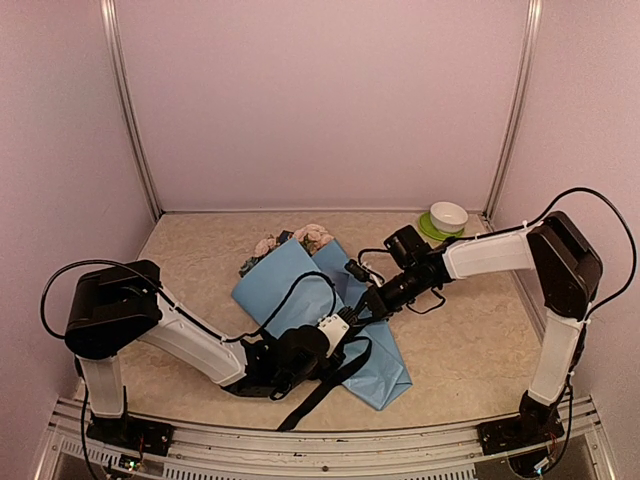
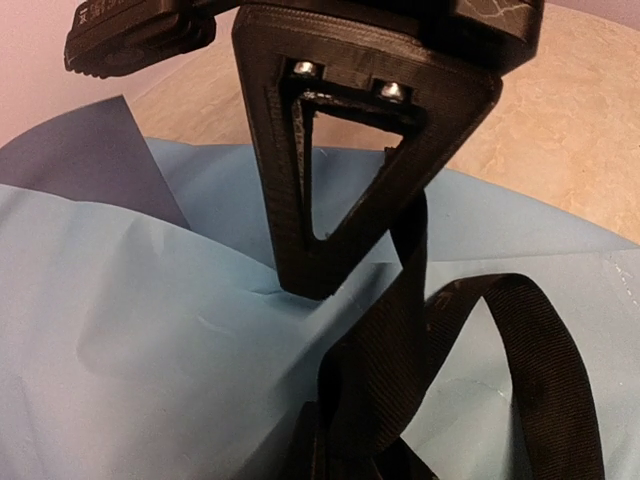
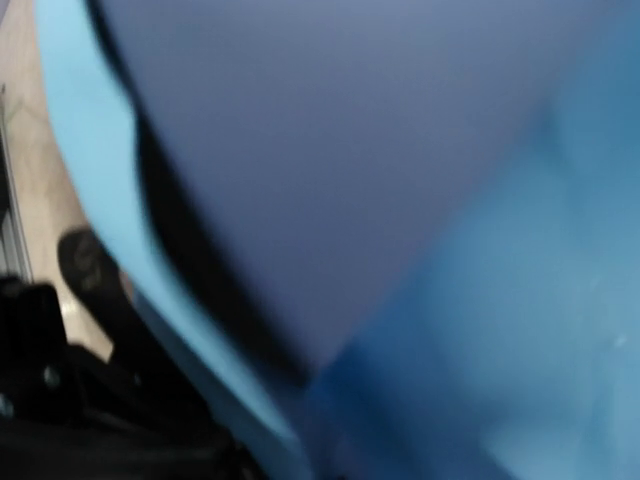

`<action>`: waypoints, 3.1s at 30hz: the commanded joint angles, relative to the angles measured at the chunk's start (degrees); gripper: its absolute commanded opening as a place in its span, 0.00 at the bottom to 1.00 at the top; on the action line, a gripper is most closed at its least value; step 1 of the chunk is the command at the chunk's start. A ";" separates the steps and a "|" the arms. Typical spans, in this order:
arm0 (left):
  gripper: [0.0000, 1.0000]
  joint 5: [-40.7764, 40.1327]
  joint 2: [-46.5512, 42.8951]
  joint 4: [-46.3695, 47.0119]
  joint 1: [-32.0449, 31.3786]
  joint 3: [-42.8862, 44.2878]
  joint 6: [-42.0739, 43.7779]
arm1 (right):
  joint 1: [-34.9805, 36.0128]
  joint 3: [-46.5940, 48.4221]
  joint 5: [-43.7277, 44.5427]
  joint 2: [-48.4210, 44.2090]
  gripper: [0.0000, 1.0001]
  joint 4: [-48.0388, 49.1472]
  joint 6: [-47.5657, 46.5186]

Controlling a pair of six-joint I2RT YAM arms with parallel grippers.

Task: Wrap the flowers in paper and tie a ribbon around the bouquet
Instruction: Cross the ribbon over the folded bouquet.

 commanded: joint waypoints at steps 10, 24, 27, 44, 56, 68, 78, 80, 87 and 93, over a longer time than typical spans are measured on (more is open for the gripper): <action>0.00 -0.02 0.38 3.49 1.09 0.09 2.88 | 0.11 -2.37 -2.43 -2.74 0.03 -3.57 -5.22; 0.00 2.02 2.80 3.29 1.29 1.08 4.61 | 0.88 -4.34 -2.51 -5.46 0.03 2.78 -4.35; 0.00 1.65 2.59 6.95 1.22 -0.34 5.25 | 0.86 -3.07 -2.35 -2.94 0.03 2.48 -4.68; 0.00 -0.19 2.19 11.19 1.60 -1.53 8.92 | 1.40 -3.63 -4.55 -1.15 0.28 -0.21 -7.33; 0.00 0.86 0.88 11.47 2.49 -1.49 8.17 | 3.18 -7.15 -3.74 -3.03 0.32 -0.24 -6.76; 0.00 2.13 -1.03 11.13 2.45 -2.34 7.73 | 3.28 -5.16 3.64 -3.30 0.00 1.59 -4.76; 0.00 2.25 -0.88 9.70 0.87 -2.83 9.00 | 0.03 -1.91 18.48 -7.34 0.00 7.19 1.09; 0.00 1.34 -0.29 9.24 0.65 -2.51 9.09 | -0.23 -1.22 20.85 -8.72 0.00 8.41 1.72; 0.00 0.33 1.44 7.91 0.22 -1.43 8.51 | -0.32 0.03 37.83 -12.82 0.00 8.54 3.57; 0.05 -0.02 2.64 7.17 -0.08 0.08 8.56 | -0.32 -0.36 38.36 -13.14 0.00 11.75 1.67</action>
